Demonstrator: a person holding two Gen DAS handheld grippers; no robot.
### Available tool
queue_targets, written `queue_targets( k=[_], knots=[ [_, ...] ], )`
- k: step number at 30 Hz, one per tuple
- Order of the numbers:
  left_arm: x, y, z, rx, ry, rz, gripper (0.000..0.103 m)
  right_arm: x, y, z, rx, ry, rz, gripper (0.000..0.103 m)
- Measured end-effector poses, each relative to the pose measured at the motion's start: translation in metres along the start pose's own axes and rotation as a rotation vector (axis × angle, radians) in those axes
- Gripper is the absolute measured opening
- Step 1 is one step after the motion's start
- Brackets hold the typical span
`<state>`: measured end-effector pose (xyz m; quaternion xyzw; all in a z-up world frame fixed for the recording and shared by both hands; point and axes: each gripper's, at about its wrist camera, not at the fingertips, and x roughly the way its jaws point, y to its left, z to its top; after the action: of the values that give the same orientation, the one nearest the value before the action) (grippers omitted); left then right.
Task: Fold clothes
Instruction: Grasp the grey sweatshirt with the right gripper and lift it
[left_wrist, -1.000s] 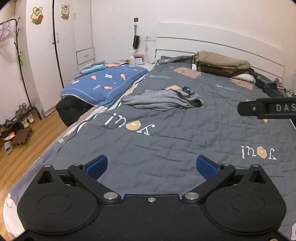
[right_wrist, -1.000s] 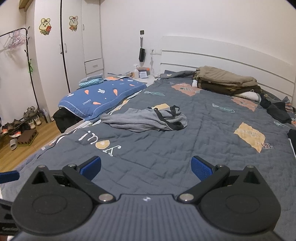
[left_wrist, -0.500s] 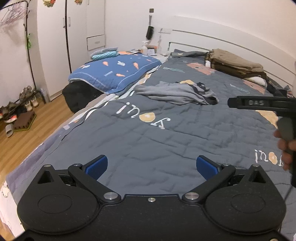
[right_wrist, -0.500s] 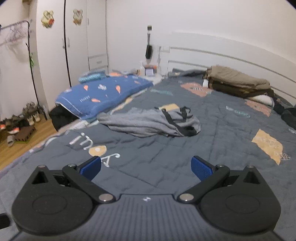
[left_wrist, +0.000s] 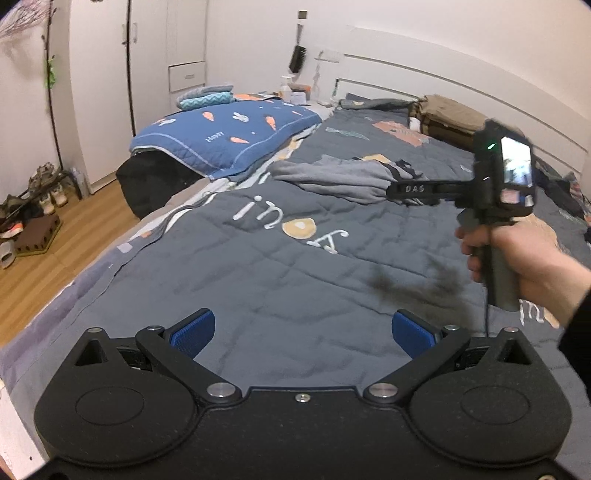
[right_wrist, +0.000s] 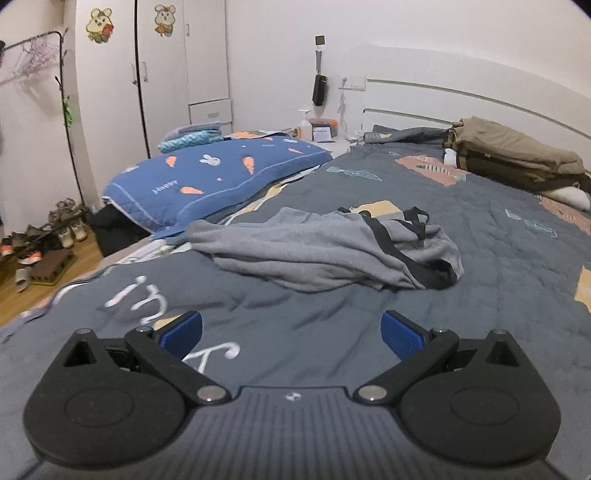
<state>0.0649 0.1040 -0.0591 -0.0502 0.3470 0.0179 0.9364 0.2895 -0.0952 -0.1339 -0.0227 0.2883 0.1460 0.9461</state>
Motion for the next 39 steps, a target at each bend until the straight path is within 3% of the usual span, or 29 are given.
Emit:
queue_targets(
  k=[8, 16, 27, 33, 36, 39],
  knots=[
    [0.021, 0.035, 0.002, -0.132, -0.031, -0.036, 0.103, 0.08, 0.002, 0.004, -0.096, -0.023, -0.051, 0.102],
    [0.05, 0.052, 0.0, -0.145, 0.003, 0.003, 0.103, 0.147, -0.002, -0.001, -0.138, -0.027, -0.077, 0.101],
    [0.078, 0.065, -0.005, -0.172, 0.062, 0.016, 0.103, 0.19, -0.002, -0.001, -0.174, -0.021, -0.123, 0.101],
    [0.09, 0.055, -0.008, -0.111, 0.08, 0.026, 0.103, 0.206, -0.006, 0.0, -0.151, -0.017, -0.113, 0.101],
    [0.093, 0.051, -0.009, -0.106, 0.087, 0.024, 0.103, 0.204, -0.008, 0.001, -0.133, -0.037, -0.108, 0.085],
    [0.094, 0.047, -0.01, -0.092, 0.089, 0.026, 0.103, 0.197, -0.008, -0.001, -0.122, -0.064, -0.111, 0.061]
  ],
)
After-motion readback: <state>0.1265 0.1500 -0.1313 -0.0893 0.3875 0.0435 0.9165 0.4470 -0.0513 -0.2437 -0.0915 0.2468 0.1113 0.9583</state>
